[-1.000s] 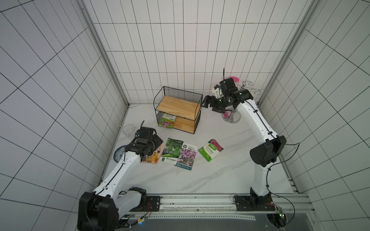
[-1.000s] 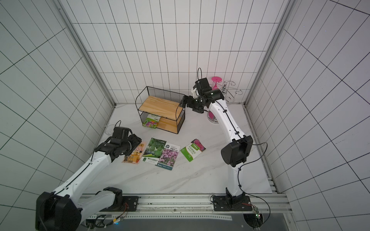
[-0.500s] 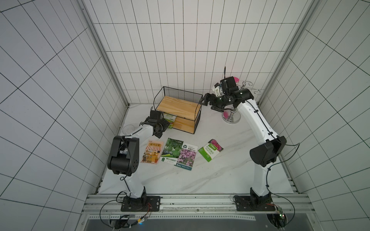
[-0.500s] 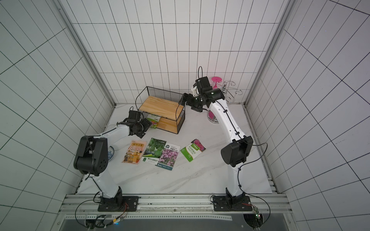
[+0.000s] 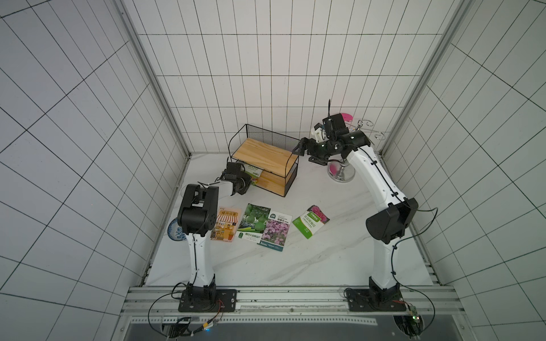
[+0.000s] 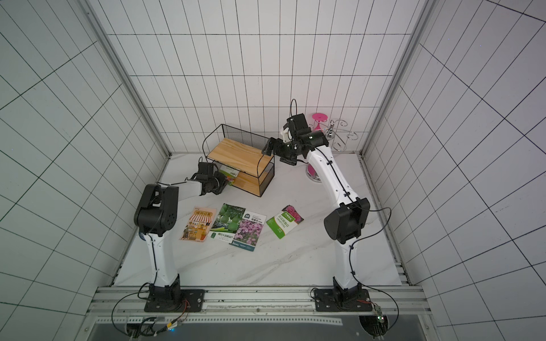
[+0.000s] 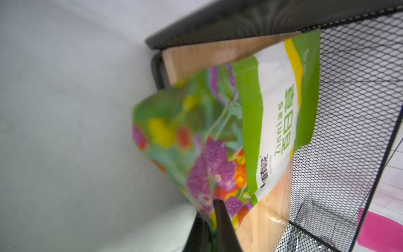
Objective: Take the seed bag off the shelf
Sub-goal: Pick up the seed packet from the shelf.
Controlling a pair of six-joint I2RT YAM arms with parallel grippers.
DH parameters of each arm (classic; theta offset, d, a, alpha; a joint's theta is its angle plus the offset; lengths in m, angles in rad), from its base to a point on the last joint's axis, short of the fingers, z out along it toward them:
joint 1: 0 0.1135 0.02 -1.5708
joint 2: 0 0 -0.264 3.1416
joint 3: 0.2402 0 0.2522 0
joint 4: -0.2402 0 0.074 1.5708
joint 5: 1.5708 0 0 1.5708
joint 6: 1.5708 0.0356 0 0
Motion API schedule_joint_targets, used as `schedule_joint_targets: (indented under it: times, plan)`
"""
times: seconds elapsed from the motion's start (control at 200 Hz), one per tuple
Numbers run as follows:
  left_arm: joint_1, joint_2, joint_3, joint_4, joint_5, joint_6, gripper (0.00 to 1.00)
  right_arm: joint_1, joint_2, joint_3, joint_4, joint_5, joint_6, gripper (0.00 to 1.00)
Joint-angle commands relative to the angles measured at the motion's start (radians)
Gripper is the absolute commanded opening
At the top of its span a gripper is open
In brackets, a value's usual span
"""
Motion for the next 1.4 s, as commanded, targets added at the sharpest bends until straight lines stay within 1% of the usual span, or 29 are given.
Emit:
schedule_joint_targets:
  times: [0.0, 0.07, 0.14, 0.285, 0.43, 0.53, 0.655, 0.83, 0.875, 0.925, 1.029, 1.229, 1.394]
  plan:
    - [0.003, 0.026, 0.016, 0.052, 0.009, -0.013, 0.84, 0.003, 0.027, 0.040, 0.006, -0.014, -0.003, 0.96]
    - [0.004, 0.037, 0.018, 0.055, 0.007, -0.016, 0.84, 0.001, 0.031, 0.042, 0.006, -0.013, -0.004, 0.96]
    - [0.005, 0.048, 0.020, 0.058, 0.009, -0.021, 0.80, 0.001, 0.033, 0.042, 0.006, -0.015, -0.004, 0.96]
    - [0.006, 0.069, 0.014, 0.099, 0.031, -0.028, 0.64, 0.001, 0.037, 0.040, 0.006, -0.017, -0.009, 0.96]
    - [0.007, 0.073, 0.003, 0.122, 0.040, -0.030, 0.56, -0.002, 0.039, 0.043, 0.004, -0.020, -0.012, 0.96]
    - [0.011, 0.071, -0.017, 0.145, 0.045, -0.037, 0.44, -0.002, 0.039, 0.042, 0.002, -0.018, -0.018, 0.96]
    - [0.011, 0.067, -0.035, 0.153, 0.050, -0.041, 0.27, -0.003, 0.036, 0.032, 0.002, -0.017, -0.022, 0.96]
    - [0.012, 0.038, -0.058, 0.149, 0.049, -0.033, 0.24, -0.003, 0.034, 0.037, 0.002, -0.013, -0.023, 0.96]
    - [0.011, 0.030, -0.059, 0.143, 0.048, -0.028, 0.21, -0.005, 0.035, 0.038, 0.002, -0.015, -0.023, 0.96]
    - [0.011, 0.020, -0.057, 0.134, 0.049, -0.019, 0.16, -0.005, 0.034, 0.038, 0.002, -0.015, -0.023, 0.96]
    - [0.013, -0.004, -0.045, 0.107, 0.050, 0.003, 0.00, -0.005, 0.032, 0.037, 0.002, -0.015, -0.024, 0.96]
    - [0.013, -0.056, -0.031, 0.056, 0.066, 0.043, 0.00, -0.008, 0.023, 0.032, 0.000, -0.013, -0.028, 0.96]
    - [0.012, -0.147, -0.088, 0.051, 0.085, 0.047, 0.00, -0.016, 0.014, 0.034, -0.001, -0.011, -0.033, 0.96]
